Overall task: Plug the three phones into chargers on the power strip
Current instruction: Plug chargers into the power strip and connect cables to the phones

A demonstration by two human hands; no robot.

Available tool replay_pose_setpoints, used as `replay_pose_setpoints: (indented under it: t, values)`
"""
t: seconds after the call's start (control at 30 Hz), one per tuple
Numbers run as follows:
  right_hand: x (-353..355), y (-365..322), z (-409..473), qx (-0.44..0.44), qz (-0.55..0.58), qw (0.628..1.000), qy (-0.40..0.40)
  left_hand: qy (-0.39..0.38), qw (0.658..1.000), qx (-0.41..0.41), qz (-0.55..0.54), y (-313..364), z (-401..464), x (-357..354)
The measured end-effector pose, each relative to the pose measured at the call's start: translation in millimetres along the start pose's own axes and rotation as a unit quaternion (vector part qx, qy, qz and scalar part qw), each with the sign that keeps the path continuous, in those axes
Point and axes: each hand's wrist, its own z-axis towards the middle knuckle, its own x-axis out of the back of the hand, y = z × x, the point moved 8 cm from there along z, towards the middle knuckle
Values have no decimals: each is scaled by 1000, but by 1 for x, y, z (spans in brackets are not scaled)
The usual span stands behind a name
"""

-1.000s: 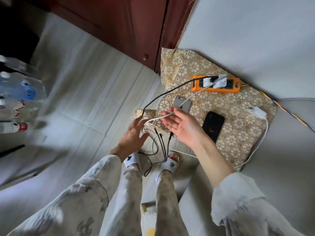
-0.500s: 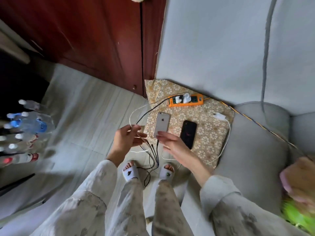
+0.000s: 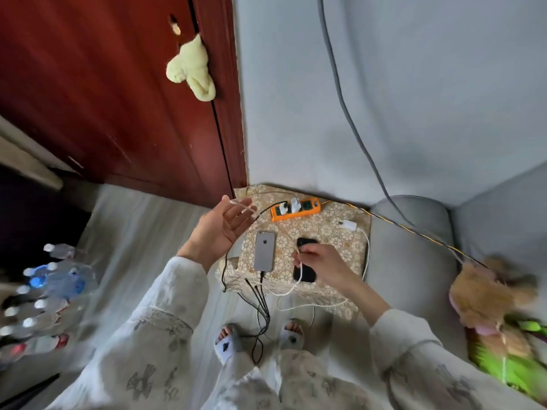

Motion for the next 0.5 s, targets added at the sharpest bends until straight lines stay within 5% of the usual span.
replay_pose_setpoints:
  t: [0.1, 0.23, 0.5]
  values:
    - [26, -25, -9, 32, 91, 995, 18, -15, 991, 12, 129, -1, -7, -13]
    - [43, -57, -11, 57, 174, 983, 25, -99, 935, -15, 340, -21, -26, -46]
    - [87, -104, -13, 85, 385, 917, 66, -255, 868, -49, 424, -39, -57, -106]
